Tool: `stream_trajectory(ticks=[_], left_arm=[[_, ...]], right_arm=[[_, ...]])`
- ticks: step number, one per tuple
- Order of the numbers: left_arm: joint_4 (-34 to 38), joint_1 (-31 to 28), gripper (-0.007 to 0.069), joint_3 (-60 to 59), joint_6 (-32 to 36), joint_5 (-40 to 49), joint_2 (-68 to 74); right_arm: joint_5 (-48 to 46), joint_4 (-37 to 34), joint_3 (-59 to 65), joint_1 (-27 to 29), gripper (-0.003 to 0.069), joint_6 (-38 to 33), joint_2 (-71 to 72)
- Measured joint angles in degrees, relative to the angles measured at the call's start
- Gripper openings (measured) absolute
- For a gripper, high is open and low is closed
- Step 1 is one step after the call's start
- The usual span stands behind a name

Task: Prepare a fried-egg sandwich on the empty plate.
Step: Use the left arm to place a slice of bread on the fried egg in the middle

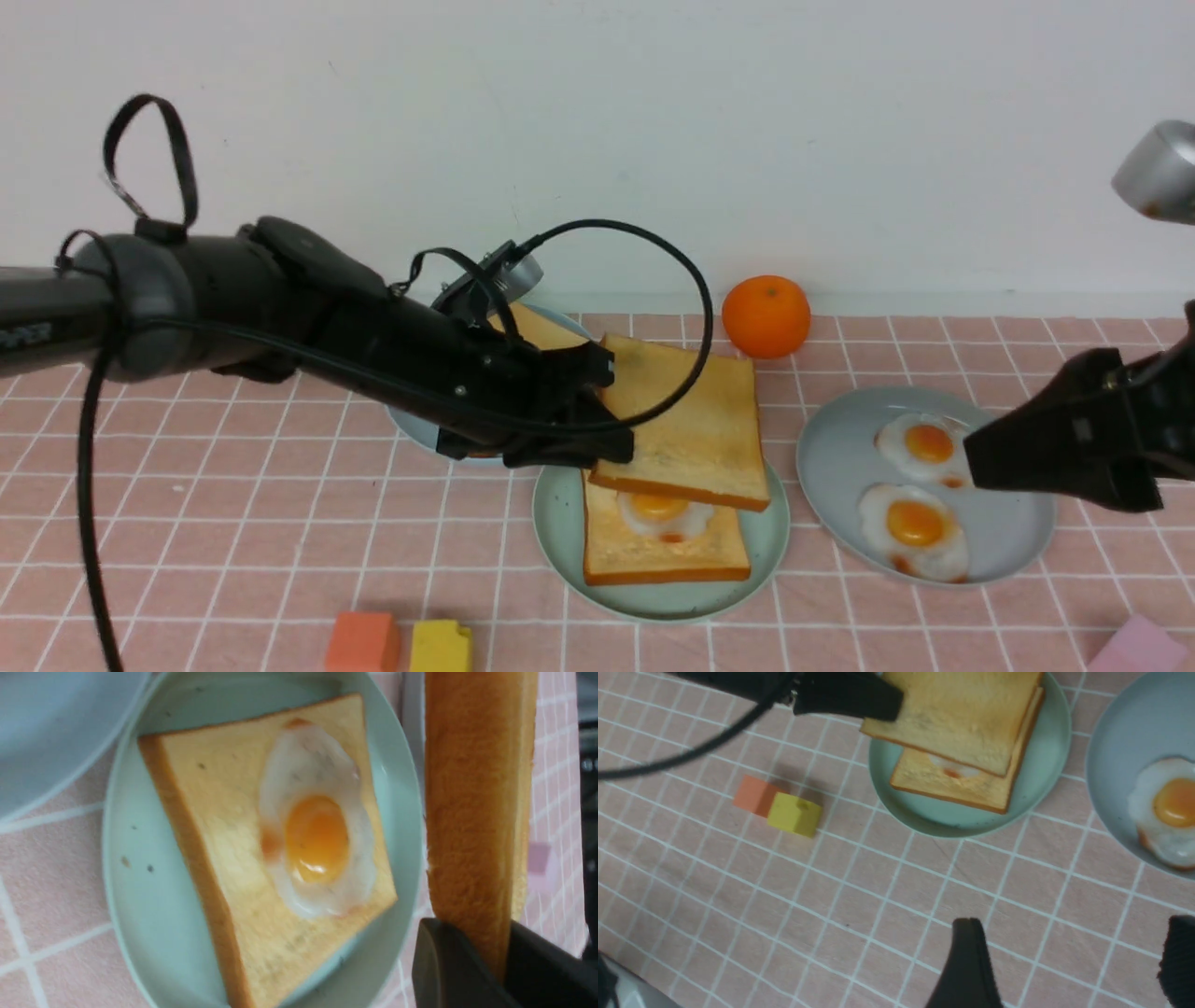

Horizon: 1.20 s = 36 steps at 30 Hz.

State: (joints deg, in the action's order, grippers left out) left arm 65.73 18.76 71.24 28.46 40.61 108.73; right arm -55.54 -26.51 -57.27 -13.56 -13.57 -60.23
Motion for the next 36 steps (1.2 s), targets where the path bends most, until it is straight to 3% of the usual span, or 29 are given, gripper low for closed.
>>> stream_trajectory(ticks=[20,28,32,36], left_arm=[[1.1,0.0,0.0131,0.0,-3.9,-1.3,6.2],[-2.6,0.0,0.0387,0.0,-8.2,3.5,6.2],[-8.1,0.0,0.054,0.0,-11.7,4.1,5.2],[-11.3,-0.2,0.0591,0.0,-13.9,4.1,2.9]], right_arm=[[0.7,1.0,0.2,0.0,0.0536,0.0,0.0],[2.8,1.0,0.2,0.0,0.0435,0.1,0.0],[3.1,1.0,0.2,0.0,0.0273,0.8,0.4],[3.6,1.0,0.2,0.0,0.0134,1.1,1.6]])
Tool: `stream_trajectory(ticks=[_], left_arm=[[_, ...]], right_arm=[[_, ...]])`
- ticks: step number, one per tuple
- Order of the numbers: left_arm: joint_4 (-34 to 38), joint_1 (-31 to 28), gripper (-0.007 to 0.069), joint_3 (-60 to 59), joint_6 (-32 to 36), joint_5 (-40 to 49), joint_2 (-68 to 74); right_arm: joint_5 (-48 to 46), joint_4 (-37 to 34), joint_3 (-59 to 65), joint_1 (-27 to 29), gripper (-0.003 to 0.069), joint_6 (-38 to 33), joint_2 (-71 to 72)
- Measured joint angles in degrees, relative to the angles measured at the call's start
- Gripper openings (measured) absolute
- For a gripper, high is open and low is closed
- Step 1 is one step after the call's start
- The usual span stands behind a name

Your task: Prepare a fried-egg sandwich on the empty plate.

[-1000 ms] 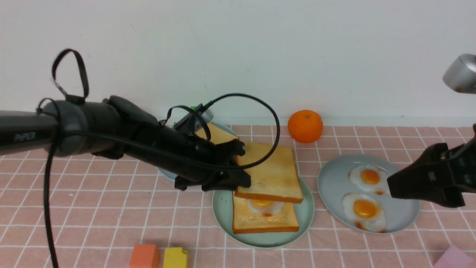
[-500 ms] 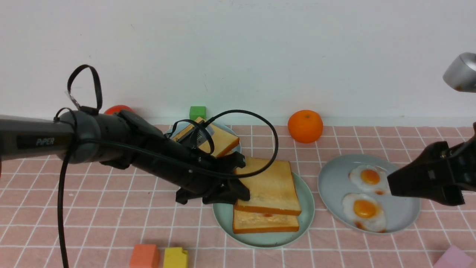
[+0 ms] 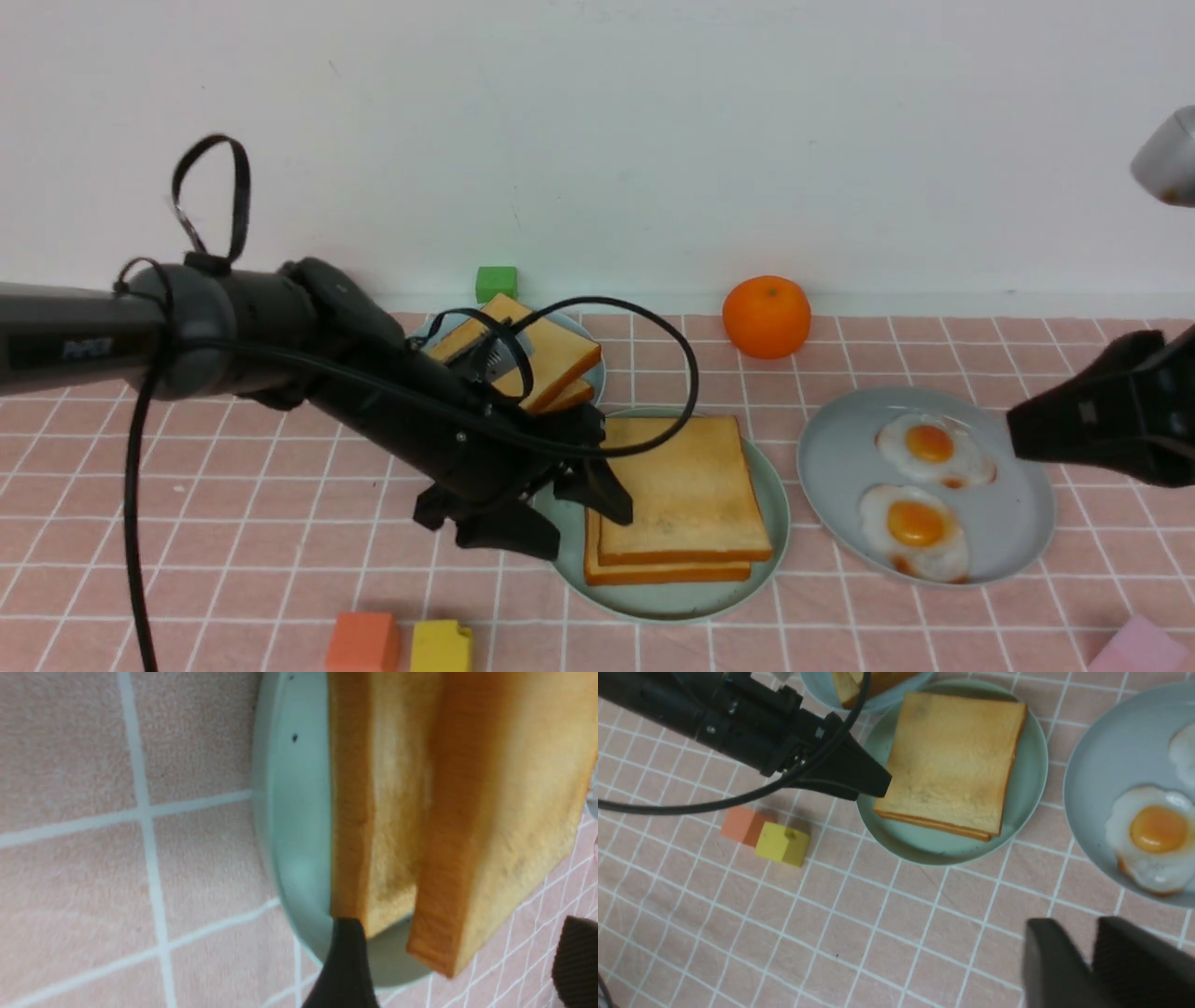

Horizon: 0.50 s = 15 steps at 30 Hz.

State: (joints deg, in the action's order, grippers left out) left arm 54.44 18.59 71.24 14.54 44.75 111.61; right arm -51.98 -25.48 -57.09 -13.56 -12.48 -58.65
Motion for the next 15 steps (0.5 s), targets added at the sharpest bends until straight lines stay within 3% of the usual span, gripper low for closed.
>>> stream_trajectory(ticks=[1,4,9,12,15], left_arm=[[-1.4,-0.1,0.0596,0.0,-0.7,0.3,-1.0],[-6.0,-1.6,0.0589,0.0,-2.7,2.3,-4.1],[-13.3,-6.6,0.0531,0.0,-4.3,8.1,-13.2],[-14.2,-7.5,0.0461,0.0,-3.2,10.7,-19.2],[-9.9,-7.0,0.0304,-1.3,-0.1,15.2,-26.7]], right_arm=[[0.4,0.0,0.0,0.0,0.0077,0.2,0.6],[1.3,1.0,0.5,0.0,0.0,0.4,2.6],[2.5,6.0,3.1,0.0,-0.0008,0.8,9.2],[5.9,7.1,7.1,0.0,-0.0008,1.6,14.7],[11.5,7.1,15.3,0.0,-0.0008,1.7,22.2]])
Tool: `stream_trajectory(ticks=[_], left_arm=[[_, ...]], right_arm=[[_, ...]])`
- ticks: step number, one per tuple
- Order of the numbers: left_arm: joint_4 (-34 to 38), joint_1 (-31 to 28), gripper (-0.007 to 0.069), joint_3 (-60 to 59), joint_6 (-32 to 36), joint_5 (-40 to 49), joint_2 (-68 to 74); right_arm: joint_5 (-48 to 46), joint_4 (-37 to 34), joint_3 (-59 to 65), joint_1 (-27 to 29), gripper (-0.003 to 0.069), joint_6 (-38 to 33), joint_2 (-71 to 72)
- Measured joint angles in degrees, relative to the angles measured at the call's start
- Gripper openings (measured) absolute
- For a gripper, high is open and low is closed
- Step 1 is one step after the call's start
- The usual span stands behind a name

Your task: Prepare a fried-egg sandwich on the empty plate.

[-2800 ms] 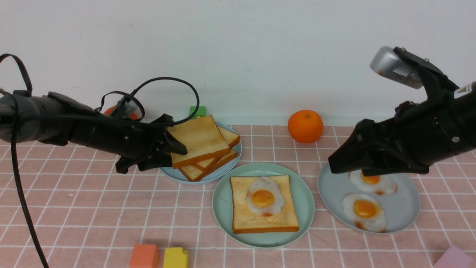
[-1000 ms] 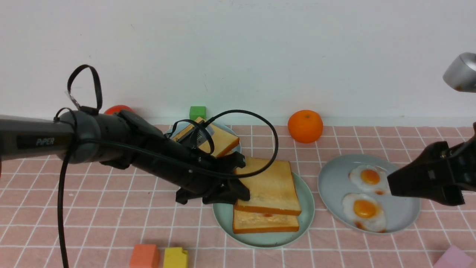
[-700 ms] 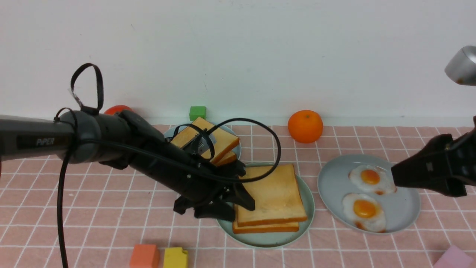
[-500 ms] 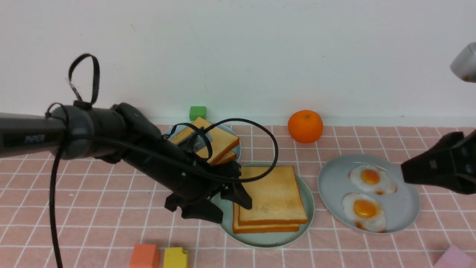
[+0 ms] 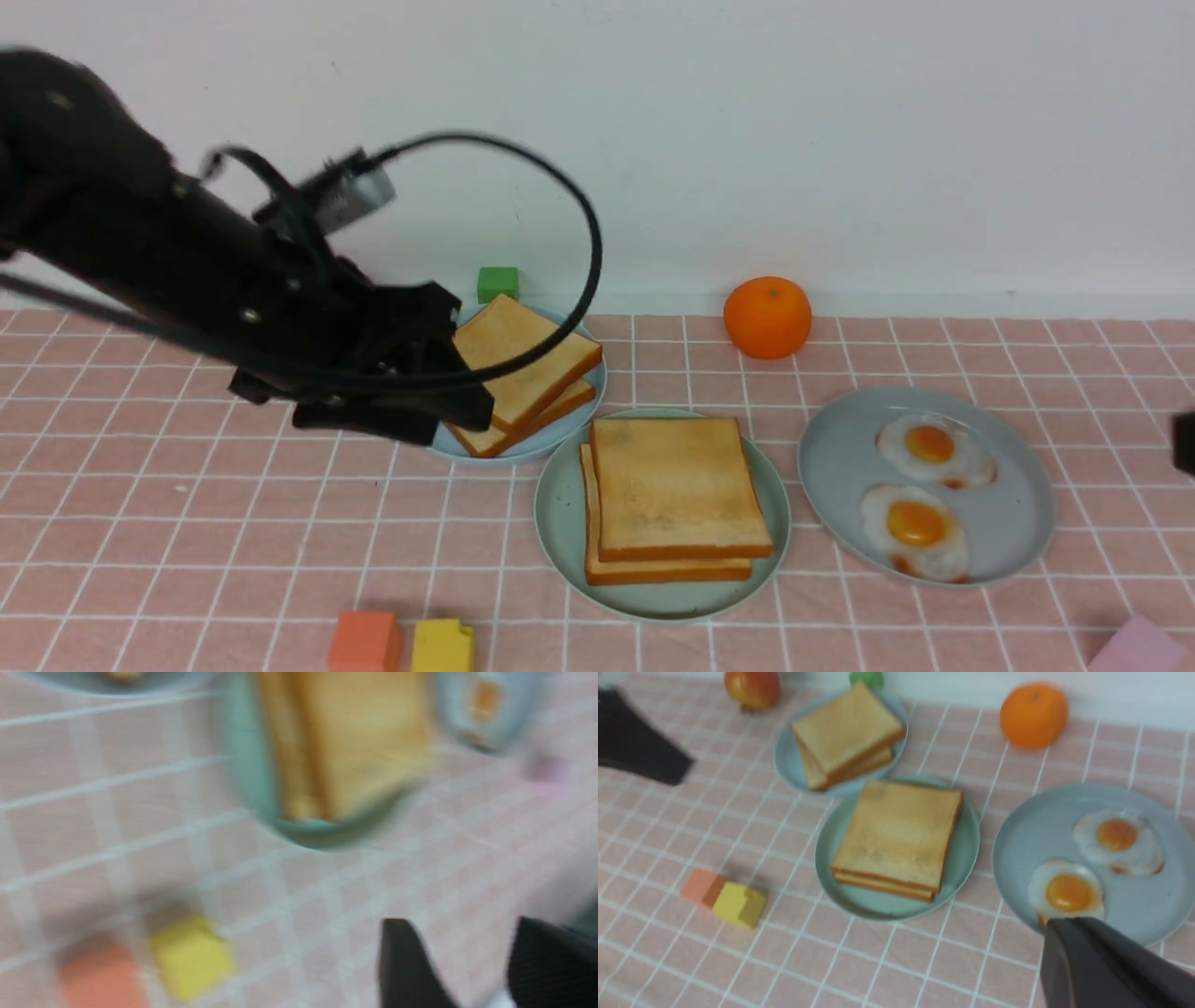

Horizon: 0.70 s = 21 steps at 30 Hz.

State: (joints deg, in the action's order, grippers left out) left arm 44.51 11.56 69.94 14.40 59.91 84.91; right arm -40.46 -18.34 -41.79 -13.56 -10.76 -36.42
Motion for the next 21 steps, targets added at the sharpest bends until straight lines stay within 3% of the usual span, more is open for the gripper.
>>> stream_trajectory(ticks=[6,11,21], left_arm=[[3.1,4.9,0.0012,-7.5,3.1,2.6,-15.8],[-0.1,7.1,0.0012,-15.1,-1.0,1.9,-29.0],[-14.2,7.2,0.0012,-27.7,-7.3,0.5,-58.2]], right_arm=[[5.9,0.3,14.2,0.0,-0.0008,0.2,13.7],[7.3,0.2,18.3,0.0,-0.0008,0.2,21.0],[8.3,0.6,19.4,0.0,-0.0003,0.2,25.7]])
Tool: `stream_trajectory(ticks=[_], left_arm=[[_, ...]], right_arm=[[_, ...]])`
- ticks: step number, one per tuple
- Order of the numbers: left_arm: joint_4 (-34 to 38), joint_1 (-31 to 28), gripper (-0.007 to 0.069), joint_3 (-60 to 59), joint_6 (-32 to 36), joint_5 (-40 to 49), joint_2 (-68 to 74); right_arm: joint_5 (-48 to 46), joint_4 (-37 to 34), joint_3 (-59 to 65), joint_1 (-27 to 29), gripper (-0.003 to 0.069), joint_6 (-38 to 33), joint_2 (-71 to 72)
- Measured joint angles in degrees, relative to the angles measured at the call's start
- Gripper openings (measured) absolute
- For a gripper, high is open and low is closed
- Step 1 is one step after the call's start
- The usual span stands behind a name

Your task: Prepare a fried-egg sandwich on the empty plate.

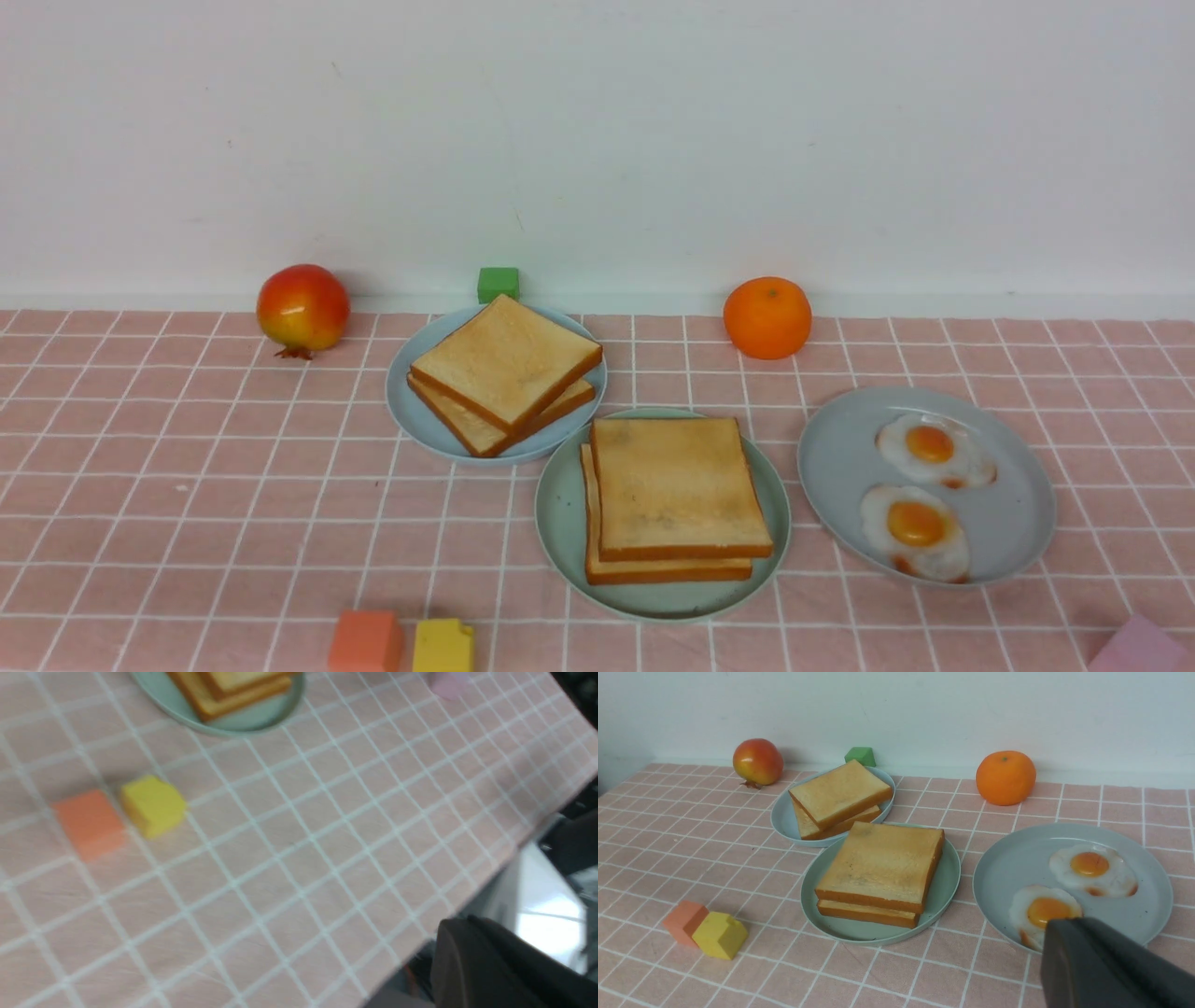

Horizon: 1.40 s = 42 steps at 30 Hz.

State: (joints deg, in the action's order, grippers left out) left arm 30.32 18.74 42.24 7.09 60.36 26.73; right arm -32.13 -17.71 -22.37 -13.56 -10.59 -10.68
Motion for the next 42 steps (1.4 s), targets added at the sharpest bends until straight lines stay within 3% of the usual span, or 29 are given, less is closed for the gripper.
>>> stream_trajectory(ticks=[6,17,20,24,27,32,35,42], left_arm=[[-4.3,0.1,0.0012,-2.6,-0.3,-7.9,-4.5],[-5.0,0.1,0.0012,-3.0,-0.3,-9.4,-4.5],[-7.8,0.1,0.0012,-4.2,-0.9,-14.1,-4.9],[-15.9,-1.5,0.0012,-10.9,-10.5,-27.0,-9.3],[-28.6,-5.6,0.0012,-21.8,-25.3,-38.1,-15.9],[-36.4,-9.0,0.0012,-37.2,-34.4,-42.5,-24.6],[-36.9,-9.3,0.0012,-42.9,-33.6,-40.8,-27.1],[-37.0,-9.3,0.0012,-43.3,-26.6,-39.1,-27.3]], right_arm=[[-0.8,0.1,0.2,0.0,0.0,0.0,0.0],[-0.9,0.1,0.4,0.0,0.0001,0.0,0.0],[-0.9,0.1,0.4,0.0,0.0005,0.0,0.0],[-0.9,0.1,0.5,0.0,0.0008,0.0,0.0],[-0.9,0.1,0.4,0.0,0.001,0.0,0.0],[-0.9,0.1,0.4,0.0,0.0013,0.0,0.0],[-0.9,0.1,0.5,0.0,0.0015,0.0,0.0],[-1.0,0.1,0.5,0.0,0.0022,0.0,0.0]])
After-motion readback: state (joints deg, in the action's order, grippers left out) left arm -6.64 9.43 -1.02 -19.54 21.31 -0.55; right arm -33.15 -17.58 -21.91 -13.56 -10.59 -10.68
